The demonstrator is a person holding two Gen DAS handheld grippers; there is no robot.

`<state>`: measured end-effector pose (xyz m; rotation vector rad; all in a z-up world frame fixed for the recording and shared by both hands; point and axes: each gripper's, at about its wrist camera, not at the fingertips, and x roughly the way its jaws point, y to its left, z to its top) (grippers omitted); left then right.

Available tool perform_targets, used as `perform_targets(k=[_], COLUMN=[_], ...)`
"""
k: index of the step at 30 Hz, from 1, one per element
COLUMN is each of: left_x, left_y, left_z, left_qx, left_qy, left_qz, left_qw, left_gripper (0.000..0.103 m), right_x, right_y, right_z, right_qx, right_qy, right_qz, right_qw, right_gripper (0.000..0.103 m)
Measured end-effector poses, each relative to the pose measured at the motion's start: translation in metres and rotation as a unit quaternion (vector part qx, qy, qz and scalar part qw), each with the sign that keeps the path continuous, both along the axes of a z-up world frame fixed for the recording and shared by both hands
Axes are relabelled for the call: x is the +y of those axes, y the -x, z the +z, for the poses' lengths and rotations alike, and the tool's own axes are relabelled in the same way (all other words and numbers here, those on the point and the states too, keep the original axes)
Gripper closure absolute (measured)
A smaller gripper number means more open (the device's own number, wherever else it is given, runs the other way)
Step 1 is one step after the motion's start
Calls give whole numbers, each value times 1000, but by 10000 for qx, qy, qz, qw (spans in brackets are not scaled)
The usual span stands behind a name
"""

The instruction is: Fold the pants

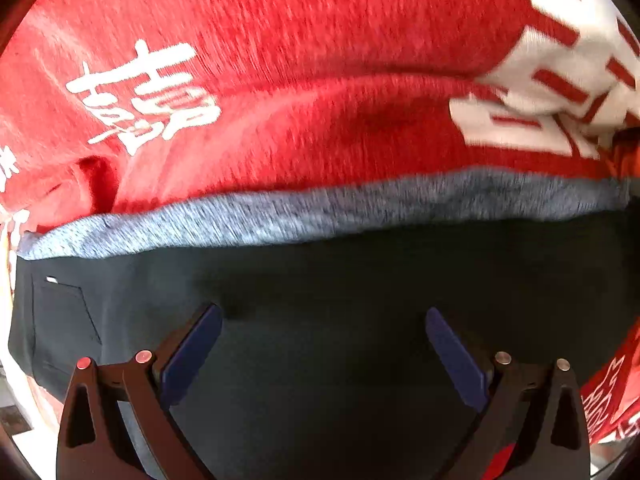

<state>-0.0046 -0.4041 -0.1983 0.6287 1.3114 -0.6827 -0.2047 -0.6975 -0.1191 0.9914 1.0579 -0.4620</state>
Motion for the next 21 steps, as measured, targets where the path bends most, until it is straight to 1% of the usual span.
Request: perform_targets(k=[1, 2, 3, 4, 6, 7, 8, 9, 10, 11, 13, 14, 16, 17, 18, 19, 21], left_x=[2, 4, 5, 5, 8, 8, 9, 11, 12, 13, 16, 17, 18, 18, 18, 20, 19], left_y=[2, 3, 4, 3, 0, -2, -1, -2, -2, -2, -4, -4, -5, -6, -7, -10, -14], left_z=[-2, -2, -2, -2, -4, -5, -4, -6, -7, -7, -10, -11, -11, -11, -9, -6, -3], left_qx=[-14, -47, -65, -50, 31, 60, 72, 77, 72, 66, 54, 49, 58, 80, 105, 96, -30], left_qy=[26, 76, 107, 127, 170, 191, 209, 233, 256, 279, 329, 349, 368, 350, 341, 395, 525], left_qz=[-26, -21, -25, -22, 24, 34, 34, 25, 18, 16, 23, 27, 49, 72, 111, 148, 197], left_qw=[10000, 10000, 9999, 9999, 9998, 9998, 9997, 9997, 9996, 9996, 9994, 9994, 9993, 9993, 9993, 9991, 9984], left_gripper=[0, 0, 0, 0, 0, 0, 0, 0, 0, 0, 0, 0, 0, 0, 0, 0, 0], right_x=[9, 22, 32, 41, 56, 61, 65, 71, 76, 80, 92, 97, 104, 103, 100, 98, 97], right_y=[-8, -21, -30, -40, -59, -68, -75, -90, -101, -108, -121, -128, -139, -140, -141, -141, -141], right_z=[4, 12, 17, 20, 25, 27, 27, 23, 22, 18, 9, 3, -15, -22, -30, -33, -26], right_qx=[-32, -98, -133, -157, -178, -220, -247, -270, -295, -290, -146, 1, 340, 492, 688, 774, 719], right_qy=[77, 209, 300, 390, 497, 497, 494, 480, 463, 480, 503, 479, 417, 291, 147, 100, 263], right_qz=[368, 950, 1320, 1692, 2343, 2579, 2752, 2921, 3165, 3318, 3785, 3947, 4069, 4079, 4031, 3995, 4004], right_qw=[9993, 9952, 9907, 9847, 9707, 9646, 9598, 9548, 9470, 9417, 9241, 9176, 9119, 9113, 9124, 9134, 9132], right_gripper=[89, 86, 85, 83, 76, 74, 69, 63, 60, 57, 57, 57, 57, 65, 97, 96, 96])
